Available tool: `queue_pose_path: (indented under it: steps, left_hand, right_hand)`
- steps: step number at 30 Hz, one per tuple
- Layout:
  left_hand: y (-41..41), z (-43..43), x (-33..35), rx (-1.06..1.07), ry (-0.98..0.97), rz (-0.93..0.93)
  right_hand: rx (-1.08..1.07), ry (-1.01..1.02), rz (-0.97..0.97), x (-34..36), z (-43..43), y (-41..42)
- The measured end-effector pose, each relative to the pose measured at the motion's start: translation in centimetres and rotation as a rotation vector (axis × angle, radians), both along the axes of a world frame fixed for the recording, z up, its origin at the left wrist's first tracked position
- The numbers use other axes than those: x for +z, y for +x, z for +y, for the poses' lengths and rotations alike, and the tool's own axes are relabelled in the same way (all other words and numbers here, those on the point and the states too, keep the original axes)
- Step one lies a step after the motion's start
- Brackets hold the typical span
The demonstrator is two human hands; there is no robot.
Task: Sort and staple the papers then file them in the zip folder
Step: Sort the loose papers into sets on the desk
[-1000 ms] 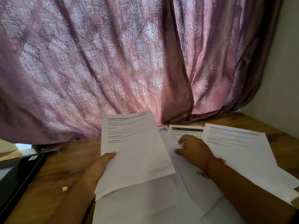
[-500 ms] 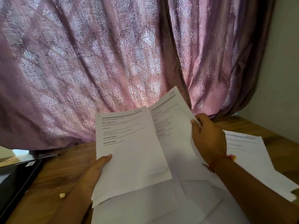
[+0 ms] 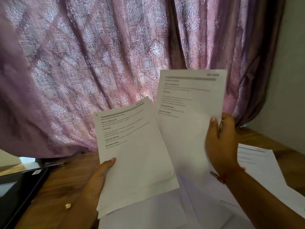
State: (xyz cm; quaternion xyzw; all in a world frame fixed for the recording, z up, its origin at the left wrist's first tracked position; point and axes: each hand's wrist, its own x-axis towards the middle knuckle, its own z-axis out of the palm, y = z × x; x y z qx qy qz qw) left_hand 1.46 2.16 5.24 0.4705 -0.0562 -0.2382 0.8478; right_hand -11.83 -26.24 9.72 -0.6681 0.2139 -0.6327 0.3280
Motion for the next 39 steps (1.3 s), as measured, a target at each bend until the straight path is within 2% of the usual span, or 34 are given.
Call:
queue_pose_path:
  steps: [3,6,13,18,21,23,26,29,33,36,39]
  left_hand:
    - [0.0,0.0,0.0,0.030,0.000,0.008]
    - [-0.1,-0.1,-0.1,0.006,0.009,0.020]
    - [-0.3,-0.7,0.0,-0.054,0.081,-0.001]
    - [-0.5,-1.2,-0.3,-0.057,0.153,-0.150]
    - [-0.9,-1.8,0.0,-0.018,0.179,-0.284]
    - [-1.2,-2.1,0.3,0.025,0.175,-0.347]
    - [-1.2,-2.1,0.5,0.080,0.132,-0.387]
    - [-1.6,-2.2,0.9,0.109,0.087,-0.448]
    - [-1.9,-2.0,2.0,0.073,0.061,-0.492]
    - [-1.7,-1.7,2.2,0.037,0.056,-0.475]
    - [-1.9,-1.7,1.3,-0.019,0.120,-0.463]
  right_hand:
    - [0.335,0.210,-0.046,-0.9,-0.4,1.1]
    - [0.496,0.335,0.060,-2.0,-0.3,1.8]
    - [0.708,0.420,0.203,-2.5,1.5,1.7]
    - [0.828,0.414,0.236,-2.9,2.9,1.6]
    - [0.936,0.488,0.278,-3.2,2.9,2.1]
    - [0.929,0.533,0.294,-3.3,2.6,2.3]
    - [0.971,0.385,0.432,-3.4,2.8,2.1]
    - [0.885,0.220,0.506,-3.7,3.3,2.2]
    - [0.779,0.122,0.352,-3.2,3.8,2.0]
    - [0.792,0.106,0.248,-2.4,4.2,1.6]
    - [0.826,0.097,0.334,-2.9,4.0,1.7]
